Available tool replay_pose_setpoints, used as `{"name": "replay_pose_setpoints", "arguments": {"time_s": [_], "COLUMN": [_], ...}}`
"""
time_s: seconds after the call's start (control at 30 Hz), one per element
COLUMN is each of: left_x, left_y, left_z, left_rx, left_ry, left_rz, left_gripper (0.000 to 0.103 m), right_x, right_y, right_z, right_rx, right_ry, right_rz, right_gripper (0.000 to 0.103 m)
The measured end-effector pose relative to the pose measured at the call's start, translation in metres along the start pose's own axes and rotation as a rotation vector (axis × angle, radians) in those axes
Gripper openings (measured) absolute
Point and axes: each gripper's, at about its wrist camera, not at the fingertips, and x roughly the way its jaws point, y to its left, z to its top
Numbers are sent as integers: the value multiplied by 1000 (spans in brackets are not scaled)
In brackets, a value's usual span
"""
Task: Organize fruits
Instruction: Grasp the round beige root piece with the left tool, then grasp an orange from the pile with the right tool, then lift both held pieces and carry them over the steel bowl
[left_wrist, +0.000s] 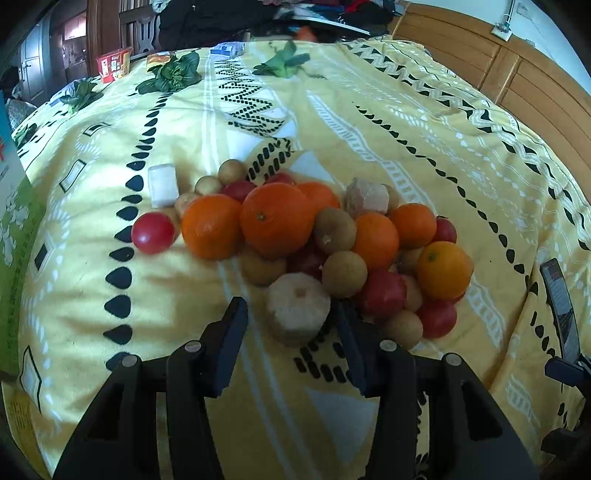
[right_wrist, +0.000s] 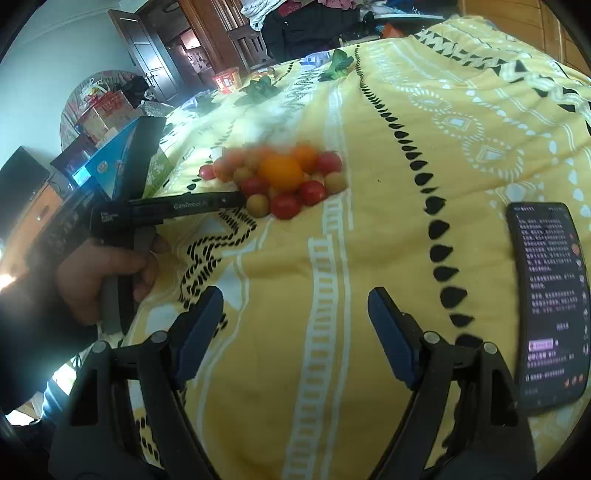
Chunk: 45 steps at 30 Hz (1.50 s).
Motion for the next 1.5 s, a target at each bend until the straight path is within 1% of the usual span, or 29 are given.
{"name": "replay_pose_setpoints", "arguments": {"time_s": [0.03,0.07,0.1,0.13,0.2,0.3,0.33,0.43,0.53,0.7,0.77,0.83,0.87,0.9,0.93,1.07,1.13,1.23,1.3,1.4,1.5], "left_x": [0,1,0,-2,-11,-30,-36,-44,-46,-46,-45,-46,-46,-47,-48,-56,-63,-72,-72,-68,-69], "left_y": [-1,-3,-3,-3,-3,0,0,3,6,7,6,6,6,5,4,-2,-6,-12,-15,-16,-19], "left_z": [1,2,1,0,-4,-15,-20,-33,-40,-42,-43,-42,-42,-42,-41,-40,-41,-46,-51,-59,-63], "left_rx": [6,12,14,10,-16,-68,-79,-94,-102,-106,-105,-103,-104,-103,-102,-88,-71,-54,-48,-61,-64], "left_ry": [-2,-6,-10,-16,-42,-83,-93,-93,-81,-84,-86,-84,-84,-85,-86,-94,-105,-112,-102,-77,-81], "left_rz": [-7,-13,-5,-2,4,-1,-6,-21,-29,-34,-33,-29,-27,-26,-24,-23,-26,-31,-28,-23,-20], "left_gripper": [43,34,34,34,34,34,34,34,34,34,34,34,34,34,34,34,34,34,34,34,34], "right_x": [1,2,4,5,9,22,30,56,76,97,103,105,103,104,102,81,63,39,30,26,27], "right_y": [1,2,3,4,7,9,8,5,6,10,9,7,8,10,12,20,22,23,21,16,14], "right_z": [3,6,9,12,21,39,47,68,84,91,91,93,93,94,94,91,84,62,45,22,10], "right_rx": [-1,-4,-8,-13,-27,-29,-21,5,-7,-48,-47,-43,-48,-54,-60,-54,-43,-28,-18,13,24], "right_ry": [-2,-3,-2,-4,-18,-38,-33,-15,11,48,60,52,48,47,40,-3,-20,-32,-23,16,48], "right_rz": [3,8,12,16,14,24,26,38,45,17,-2,-3,3,2,-2,27,44,54,53,55,55], "right_gripper": [79,74,70,68,60,60,60,61,61,61,59,52,42,40,40,40,40,40,40,40,40]}}
